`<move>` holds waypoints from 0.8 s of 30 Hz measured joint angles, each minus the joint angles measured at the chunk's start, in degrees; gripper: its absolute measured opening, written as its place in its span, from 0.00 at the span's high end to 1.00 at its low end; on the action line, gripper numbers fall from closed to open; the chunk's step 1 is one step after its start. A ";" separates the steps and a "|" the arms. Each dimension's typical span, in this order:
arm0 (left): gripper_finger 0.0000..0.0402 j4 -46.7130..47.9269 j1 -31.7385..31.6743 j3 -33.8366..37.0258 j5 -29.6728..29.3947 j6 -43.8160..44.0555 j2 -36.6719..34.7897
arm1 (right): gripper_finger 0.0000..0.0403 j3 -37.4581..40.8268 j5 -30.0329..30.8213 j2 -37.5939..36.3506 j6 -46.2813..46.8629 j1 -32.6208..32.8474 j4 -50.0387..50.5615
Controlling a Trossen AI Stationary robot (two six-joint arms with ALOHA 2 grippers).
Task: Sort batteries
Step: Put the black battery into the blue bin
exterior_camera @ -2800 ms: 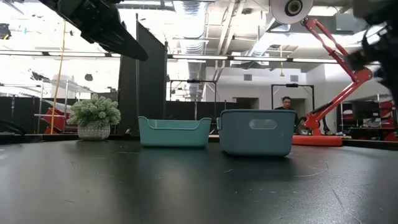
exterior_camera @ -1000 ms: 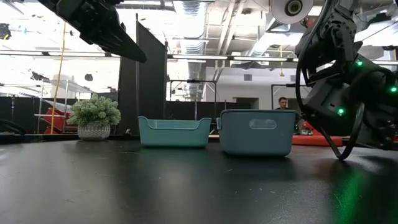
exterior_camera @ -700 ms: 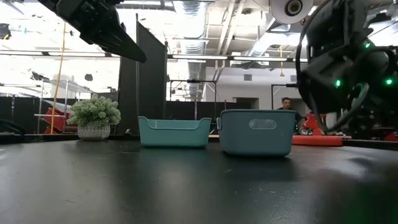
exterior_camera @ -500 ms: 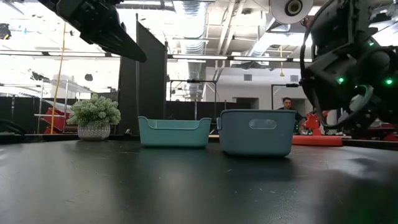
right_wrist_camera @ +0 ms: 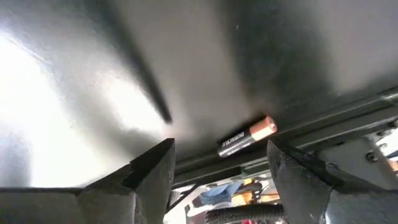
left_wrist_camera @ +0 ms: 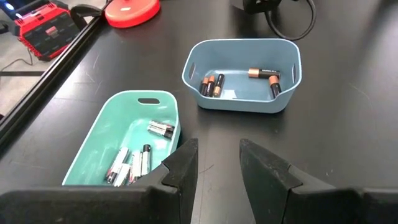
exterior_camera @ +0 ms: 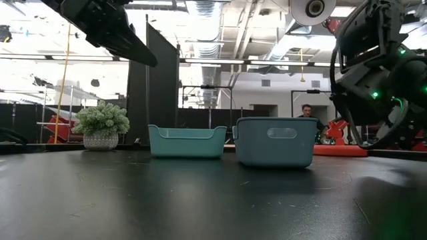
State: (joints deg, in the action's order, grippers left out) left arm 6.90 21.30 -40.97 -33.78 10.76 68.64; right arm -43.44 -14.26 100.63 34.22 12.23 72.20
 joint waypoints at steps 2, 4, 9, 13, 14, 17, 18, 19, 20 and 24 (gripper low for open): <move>0.72 0.12 -0.02 0.00 0.00 0.00 0.00 | 0.33 0.36 -0.28 -0.01 0.01 -0.07 -0.24; 0.72 0.13 -0.01 0.00 0.00 0.00 0.00 | 0.33 0.66 -0.50 -0.01 0.33 -0.07 -0.69; 0.72 0.15 -0.02 0.00 0.00 0.00 0.00 | 0.33 0.72 1.62 -0.91 4.77 0.49 -0.99; 0.72 0.15 -0.01 0.00 0.00 0.00 0.01 | 0.33 0.63 6.41 -4.03 12.43 3.08 -1.09; 0.72 0.14 -0.02 0.00 0.00 0.00 0.02 | 0.33 0.63 6.89 -5.08 13.84 3.71 -1.13; 0.72 0.15 0.00 0.00 0.01 0.00 0.01 | 0.33 1.14 6.64 -7.44 15.51 4.87 -1.58; 0.72 0.15 0.00 0.00 0.01 -0.02 0.02 | 0.33 1.58 5.67 -7.85 15.47 5.06 -2.04; 0.72 0.13 -0.02 0.00 0.00 -0.10 0.02 | 0.33 2.13 4.35 -8.11 15.17 5.07 -2.67; 0.72 0.13 0.00 0.00 0.00 -0.13 0.01 | 0.33 2.77 2.96 -8.14 14.62 5.04 -3.50; 0.72 0.13 0.00 0.00 0.00 -0.04 0.02 | 0.33 4.35 -0.95 -6.23 10.24 4.80 -5.50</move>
State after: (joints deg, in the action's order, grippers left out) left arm 7.03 21.30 -40.97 -33.78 10.72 68.66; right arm -39.09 -15.22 94.41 44.46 17.03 66.69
